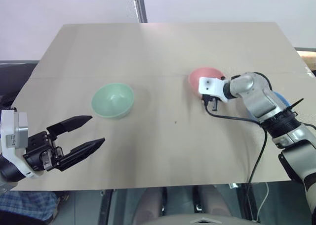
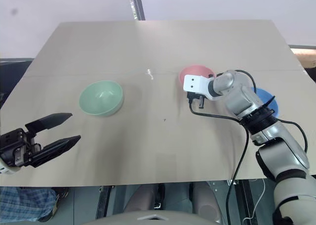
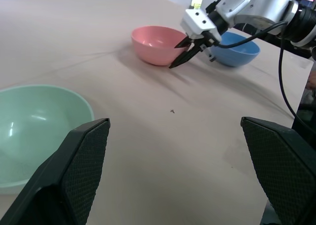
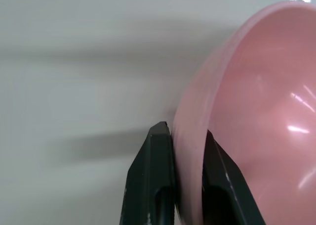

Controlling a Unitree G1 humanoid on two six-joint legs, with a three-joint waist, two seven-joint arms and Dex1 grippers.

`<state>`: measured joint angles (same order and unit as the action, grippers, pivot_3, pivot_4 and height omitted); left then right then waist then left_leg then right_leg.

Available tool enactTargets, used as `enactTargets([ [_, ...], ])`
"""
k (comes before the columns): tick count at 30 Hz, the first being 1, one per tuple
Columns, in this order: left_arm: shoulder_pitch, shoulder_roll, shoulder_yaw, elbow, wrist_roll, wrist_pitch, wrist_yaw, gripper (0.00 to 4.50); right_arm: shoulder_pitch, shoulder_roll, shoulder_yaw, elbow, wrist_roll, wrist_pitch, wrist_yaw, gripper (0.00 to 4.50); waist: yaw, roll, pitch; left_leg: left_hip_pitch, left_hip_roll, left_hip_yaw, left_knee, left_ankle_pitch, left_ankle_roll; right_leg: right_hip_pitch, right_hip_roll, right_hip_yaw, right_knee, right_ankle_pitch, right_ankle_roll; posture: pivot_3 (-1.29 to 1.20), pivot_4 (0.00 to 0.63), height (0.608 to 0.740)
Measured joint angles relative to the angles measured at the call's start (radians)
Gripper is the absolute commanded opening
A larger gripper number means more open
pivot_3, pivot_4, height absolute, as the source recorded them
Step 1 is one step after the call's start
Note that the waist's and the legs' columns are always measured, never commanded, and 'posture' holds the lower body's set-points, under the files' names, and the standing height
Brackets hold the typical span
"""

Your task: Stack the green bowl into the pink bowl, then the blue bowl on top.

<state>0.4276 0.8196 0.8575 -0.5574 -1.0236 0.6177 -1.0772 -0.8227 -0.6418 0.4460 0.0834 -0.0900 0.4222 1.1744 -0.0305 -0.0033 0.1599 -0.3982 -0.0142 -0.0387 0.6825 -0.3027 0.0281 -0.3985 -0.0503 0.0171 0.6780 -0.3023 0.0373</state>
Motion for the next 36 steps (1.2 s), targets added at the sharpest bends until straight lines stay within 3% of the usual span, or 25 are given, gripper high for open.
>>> enactTargets([
  [4, -0.004, 0.003, -0.004, 0.010, 0.005, -0.004, -0.009, 4.50, 0.131, -0.063, -0.035, -0.310, 0.194, 0.040, 0.147, 0.08, -0.002, 0.000, 0.000, 0.000, 0.000, 0.000, 0.000, 0.000, 0.000, 0.000, 0.000, 0.000, 0.000, 0.000, 0.000, 0.00, 0.150, 0.740],
  [7, -0.024, 0.005, -0.014, 0.028, 0.014, -0.006, -0.011, 4.50, 0.173, -0.074, -0.035, -0.465, 0.245, 0.085, 0.149, 0.08, -0.007, 0.000, 0.000, 0.002, 0.000, 0.000, 0.001, 0.000, 0.000, 0.001, 0.000, 0.000, 0.002, 0.000, 0.000, 0.00, 0.150, 0.740],
  [11, -0.056, 0.028, -0.051, 0.057, 0.021, -0.005, -0.034, 4.50, 0.170, -0.009, -0.013, -0.538, 0.255, 0.134, 0.098, 0.08, -0.006, 0.000, 0.000, 0.005, 0.000, -0.002, 0.001, 0.001, -0.001, 0.003, 0.000, -0.001, 0.006, 0.000, 0.000, 0.00, 0.150, 0.740],
  [20, -0.114, 0.083, -0.084, 0.138, 0.050, -0.003, -0.085, 4.50, 0.092, 0.140, 0.167, -0.491, 0.071, 0.196, -0.099, 0.08, -0.007, 0.000, 0.000, 0.003, 0.000, -0.002, 0.001, 0.001, -0.002, 0.000, 0.000, -0.001, 0.002, 0.000, 0.000, 0.00, 0.150, 0.740],
  [27, -0.114, 0.081, -0.086, 0.139, 0.064, -0.003, -0.097, 4.50, 0.064, 0.052, 0.267, -0.432, -0.098, 0.121, -0.103, 0.08, -0.007, 0.000, 0.000, 0.001, -0.001, -0.002, 0.001, 0.001, -0.002, -0.001, 0.000, -0.001, 0.002, 0.000, 0.000, 0.00, 0.150, 0.740],
  [33, -0.108, 0.064, -0.086, 0.137, 0.077, -0.005, -0.097, 4.50, 0.052, 0.066, 0.285, -0.419, -0.163, 0.068, -0.090, 2.60, -0.010, 0.000, 0.000, 0.001, 0.000, -0.002, 0.001, 0.001, -0.002, -0.001, 0.001, -0.001, 0.003, 0.000, 0.000, 0.00, 0.150, 0.740],
  [36, -0.098, 0.057, -0.086, 0.136, 0.078, -0.005, -0.097, 4.50, 0.052, 0.069, 0.284, -0.419, -0.173, 0.057, -0.075, 2.60, -0.009, 0.000, 0.000, 0.001, 0.000, -0.002, 0.001, 0.001, -0.002, -0.001, 0.000, -0.001, 0.002, 0.000, 0.000, 0.00, 0.150, 0.740],
])
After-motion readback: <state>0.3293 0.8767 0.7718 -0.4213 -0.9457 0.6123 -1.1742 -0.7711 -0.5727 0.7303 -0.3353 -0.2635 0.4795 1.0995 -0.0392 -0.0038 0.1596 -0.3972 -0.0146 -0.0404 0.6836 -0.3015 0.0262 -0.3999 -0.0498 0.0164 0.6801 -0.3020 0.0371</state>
